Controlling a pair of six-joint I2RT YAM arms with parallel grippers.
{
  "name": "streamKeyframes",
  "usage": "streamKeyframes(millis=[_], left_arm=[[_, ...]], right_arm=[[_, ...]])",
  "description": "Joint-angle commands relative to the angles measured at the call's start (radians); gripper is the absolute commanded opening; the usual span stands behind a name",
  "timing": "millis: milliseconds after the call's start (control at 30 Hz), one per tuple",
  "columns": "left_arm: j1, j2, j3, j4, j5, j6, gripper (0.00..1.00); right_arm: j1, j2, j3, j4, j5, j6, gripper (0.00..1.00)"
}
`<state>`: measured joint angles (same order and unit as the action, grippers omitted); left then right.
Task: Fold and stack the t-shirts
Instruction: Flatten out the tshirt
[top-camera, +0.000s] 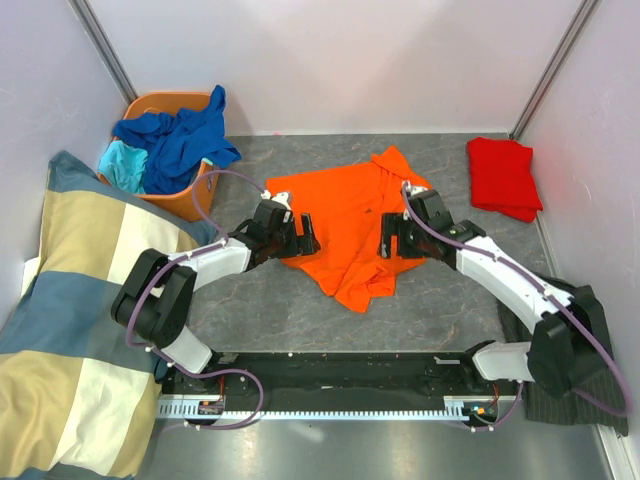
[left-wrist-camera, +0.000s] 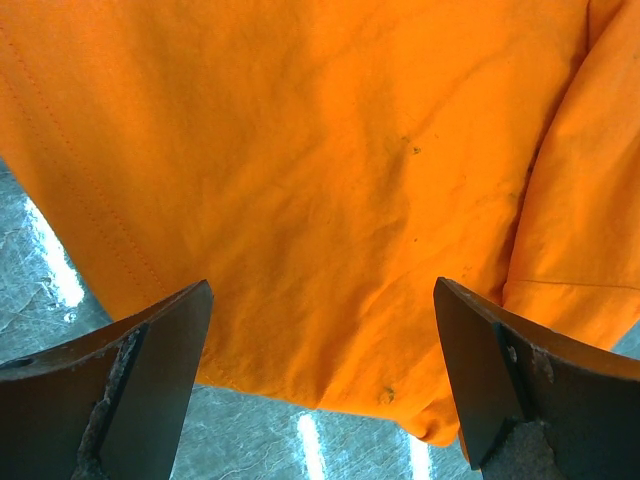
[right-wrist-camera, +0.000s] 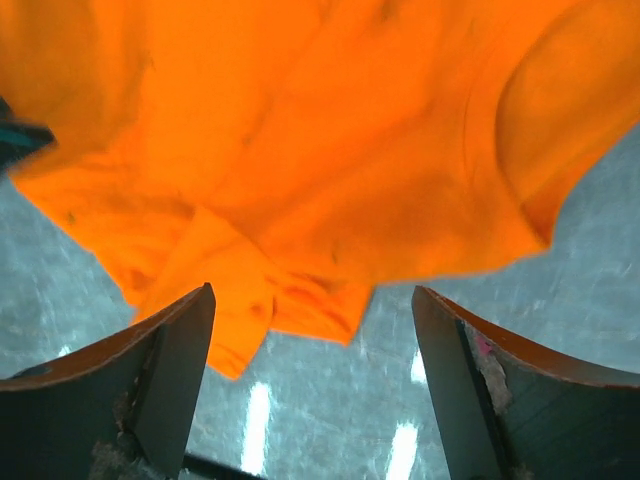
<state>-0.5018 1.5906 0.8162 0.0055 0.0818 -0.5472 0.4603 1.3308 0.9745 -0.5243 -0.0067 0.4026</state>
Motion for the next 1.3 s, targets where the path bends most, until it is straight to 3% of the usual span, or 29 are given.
streamKeyframes(millis=[0, 267, 400, 700, 1267], left_arm=[[-0.006, 0.002, 0.004, 0.013, -0.001, -0.031, 1.0], [-0.017, 0.019, 0.015, 0.021, 0.007, -0.037, 1.0], [-0.023, 0.008, 0.006, 0.021, 0.016, -0.036, 1.0], [-0.023, -0.049, -0.028, 0.014, 0.027, -0.011, 1.0], [-0.024, -0.072, -0.057, 0.016, 0.032, -0.014, 1.0]], right_arm=[[0.021, -0.126, -0.137, 0.032, -0.059, 0.099, 0.84], [0.199, -0.228, -0.289, 0.079, 0.04, 0.31, 0.78], [0.349, -0.185, -0.287, 0.115, 0.172, 0.435, 0.77], [0.5, -0.004, -0.243, 0.139, 0.323, 0.57, 0.69], [0.521, 0.172, -0.252, 0.198, 0.36, 0.575, 0.61]])
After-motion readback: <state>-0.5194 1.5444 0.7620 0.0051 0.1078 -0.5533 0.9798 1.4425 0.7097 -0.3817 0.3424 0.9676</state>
